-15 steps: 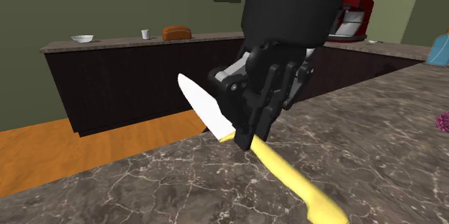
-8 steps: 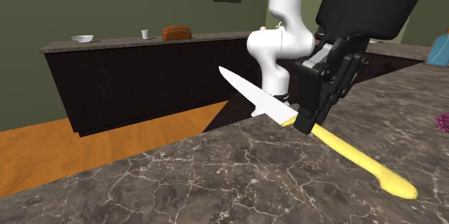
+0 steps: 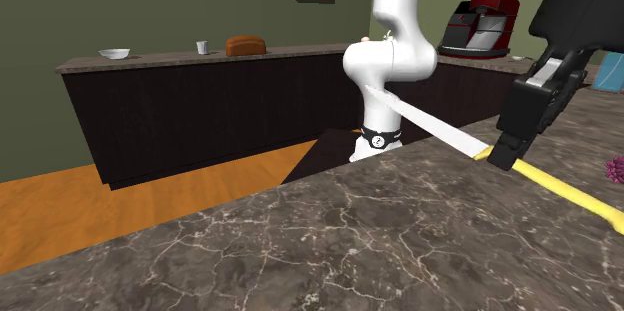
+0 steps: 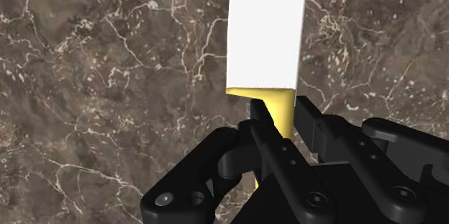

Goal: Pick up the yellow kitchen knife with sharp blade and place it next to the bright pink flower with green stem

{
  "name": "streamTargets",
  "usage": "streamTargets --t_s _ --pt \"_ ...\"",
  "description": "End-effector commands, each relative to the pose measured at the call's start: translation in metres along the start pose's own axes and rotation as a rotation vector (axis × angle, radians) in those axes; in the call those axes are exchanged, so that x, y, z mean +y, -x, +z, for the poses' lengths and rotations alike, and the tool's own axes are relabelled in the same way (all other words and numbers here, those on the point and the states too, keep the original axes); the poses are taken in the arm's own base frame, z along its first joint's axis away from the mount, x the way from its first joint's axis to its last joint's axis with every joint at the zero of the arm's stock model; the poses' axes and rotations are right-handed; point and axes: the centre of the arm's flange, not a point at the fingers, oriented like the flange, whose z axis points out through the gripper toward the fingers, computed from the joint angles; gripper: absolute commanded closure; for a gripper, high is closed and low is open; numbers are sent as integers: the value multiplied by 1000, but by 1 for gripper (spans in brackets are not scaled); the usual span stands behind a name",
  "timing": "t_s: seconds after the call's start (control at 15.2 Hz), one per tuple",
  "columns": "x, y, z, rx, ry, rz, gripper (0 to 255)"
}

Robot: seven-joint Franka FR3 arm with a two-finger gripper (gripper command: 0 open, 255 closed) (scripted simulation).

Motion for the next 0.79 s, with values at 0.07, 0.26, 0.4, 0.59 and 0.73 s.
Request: streamTargets --t_s 0.07,0.26,0.4,0.59,0.73 --pt "-41 -12 -6 -1 0 1 255" --pt "-78 -24 -10 -1 0 1 255" --pt "-108 -34 -14 -1 0 1 255" --pt "-109 -36 2 -1 0 1 255" --pt "-110 -38 12 -1 0 1 255"
